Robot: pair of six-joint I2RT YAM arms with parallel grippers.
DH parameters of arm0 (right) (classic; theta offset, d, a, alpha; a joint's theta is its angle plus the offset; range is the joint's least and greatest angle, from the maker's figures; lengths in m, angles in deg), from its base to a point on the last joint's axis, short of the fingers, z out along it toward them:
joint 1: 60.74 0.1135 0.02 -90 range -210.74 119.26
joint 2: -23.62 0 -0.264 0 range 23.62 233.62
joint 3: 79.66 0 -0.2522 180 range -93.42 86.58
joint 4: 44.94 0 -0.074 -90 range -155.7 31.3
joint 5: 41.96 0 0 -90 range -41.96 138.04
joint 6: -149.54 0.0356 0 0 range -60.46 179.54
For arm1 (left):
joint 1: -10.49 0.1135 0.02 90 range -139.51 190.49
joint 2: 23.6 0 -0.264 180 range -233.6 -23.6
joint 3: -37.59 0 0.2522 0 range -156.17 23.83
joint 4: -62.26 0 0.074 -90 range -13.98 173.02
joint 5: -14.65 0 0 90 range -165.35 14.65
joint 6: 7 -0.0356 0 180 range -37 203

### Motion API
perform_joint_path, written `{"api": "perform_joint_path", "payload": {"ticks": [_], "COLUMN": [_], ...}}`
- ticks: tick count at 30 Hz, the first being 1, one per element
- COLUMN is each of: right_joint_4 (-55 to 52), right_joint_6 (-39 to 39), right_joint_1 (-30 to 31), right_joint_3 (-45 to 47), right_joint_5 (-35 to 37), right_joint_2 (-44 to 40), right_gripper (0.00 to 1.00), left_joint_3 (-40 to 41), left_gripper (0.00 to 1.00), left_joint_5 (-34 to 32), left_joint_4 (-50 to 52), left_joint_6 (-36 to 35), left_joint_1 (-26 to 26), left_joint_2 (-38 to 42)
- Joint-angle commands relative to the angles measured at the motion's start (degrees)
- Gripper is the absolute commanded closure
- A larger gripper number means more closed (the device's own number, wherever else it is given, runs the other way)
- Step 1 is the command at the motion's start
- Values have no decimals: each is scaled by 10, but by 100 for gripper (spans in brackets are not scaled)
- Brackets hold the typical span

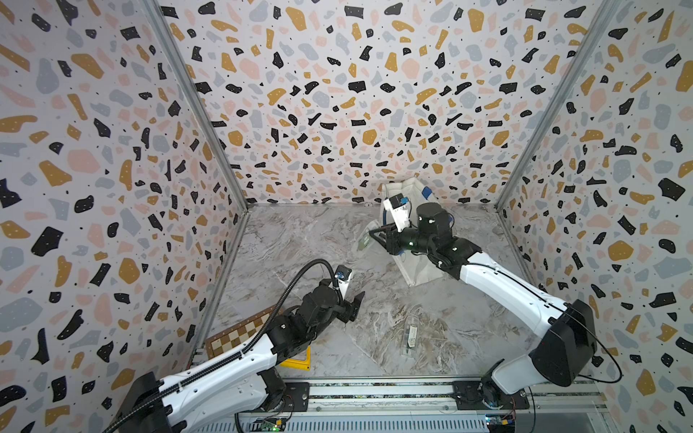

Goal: Put the compass set into the canvas bag
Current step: Place the compass set in the canvas bag.

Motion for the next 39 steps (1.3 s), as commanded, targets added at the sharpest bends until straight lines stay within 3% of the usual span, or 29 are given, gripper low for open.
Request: {"api": "perform_joint_path", "payload": {"ticks": [1, 10, 22, 29, 32, 36, 39], "right_joint_4": [-20, -122, -257, -262, -265, -264, -265], "right_joint_6": [-45, -102, -104, -94, -92, -92, -89], "right_joint_1": [-25, -105, -139, -140, -140, -140, -140], "right_joint_3": [-53, -154, -285, -283, -287, -288, -302], "right_joint_5": [138, 255, 209, 198, 191, 188, 189], "right_joint_2": [-17, 55, 244, 293, 298, 279, 253], "right_gripper": [100, 100, 100, 98, 89, 62, 50], "left_joint_3": [8, 6, -6, -7, -4, -3, -13], "left_gripper": [18, 18, 19, 19, 19, 18, 18], "left_joint_5": [45, 81, 76, 70, 60, 58, 45], "left_joint_4": [-32, -33, -40, -31, -32, -35, -13], "left_joint_6": [5, -3, 0, 1, 7, 14, 27], "left_joint_1": [3, 3, 3, 3, 3, 3, 3], "left_joint_2": [6, 3, -23, -19, -19, -24, -31]}}
